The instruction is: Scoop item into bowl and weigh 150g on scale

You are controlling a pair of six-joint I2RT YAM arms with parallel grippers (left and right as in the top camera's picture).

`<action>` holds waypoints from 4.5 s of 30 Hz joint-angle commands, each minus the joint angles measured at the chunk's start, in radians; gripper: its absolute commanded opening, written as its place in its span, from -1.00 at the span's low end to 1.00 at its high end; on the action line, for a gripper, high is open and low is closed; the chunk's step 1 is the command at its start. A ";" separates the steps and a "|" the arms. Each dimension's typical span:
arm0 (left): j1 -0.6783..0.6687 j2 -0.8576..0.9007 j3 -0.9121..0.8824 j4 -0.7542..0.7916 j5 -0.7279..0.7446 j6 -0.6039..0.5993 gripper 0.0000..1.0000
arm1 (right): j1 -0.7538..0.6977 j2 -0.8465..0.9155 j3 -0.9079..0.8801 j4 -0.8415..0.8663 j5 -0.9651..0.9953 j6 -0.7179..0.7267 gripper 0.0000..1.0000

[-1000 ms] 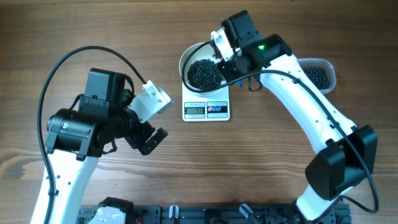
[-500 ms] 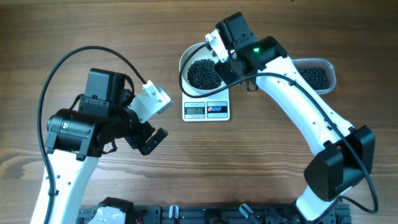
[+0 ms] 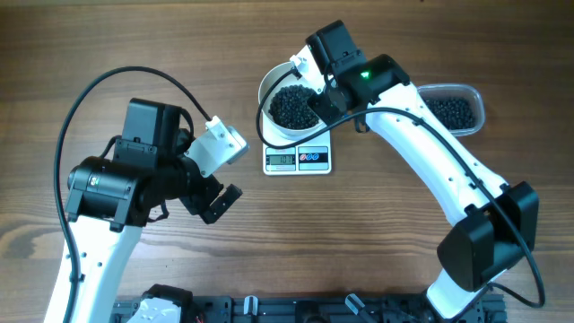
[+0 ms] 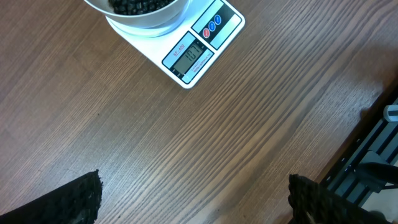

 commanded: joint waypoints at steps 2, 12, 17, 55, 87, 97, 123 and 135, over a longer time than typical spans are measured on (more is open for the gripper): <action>0.005 0.004 0.006 0.001 0.002 0.019 1.00 | 0.013 -0.016 0.003 0.024 -0.005 -0.043 -0.91; 0.005 0.004 0.006 0.001 0.002 0.019 1.00 | -0.025 -0.054 0.003 0.058 -0.023 0.225 -0.91; 0.005 0.004 0.006 0.001 0.002 0.019 1.00 | -0.203 -0.172 0.003 -0.077 0.013 0.241 -0.91; 0.005 0.004 0.006 0.001 0.002 0.019 1.00 | -0.646 0.215 0.023 -0.493 0.028 0.060 -0.91; 0.005 0.004 0.006 0.001 0.002 0.019 1.00 | -0.618 -0.257 0.102 -0.298 -0.349 0.975 0.79; 0.005 0.004 0.006 0.001 0.002 0.019 1.00 | -0.421 0.069 0.060 -0.143 -0.322 1.144 -0.91; 0.005 0.004 0.006 0.001 0.002 0.019 1.00 | -0.417 0.180 0.021 -0.274 -0.156 1.244 -0.91; 0.005 0.004 0.006 0.001 0.002 0.019 1.00 | -0.423 0.180 -0.045 -0.292 -0.123 1.211 -0.91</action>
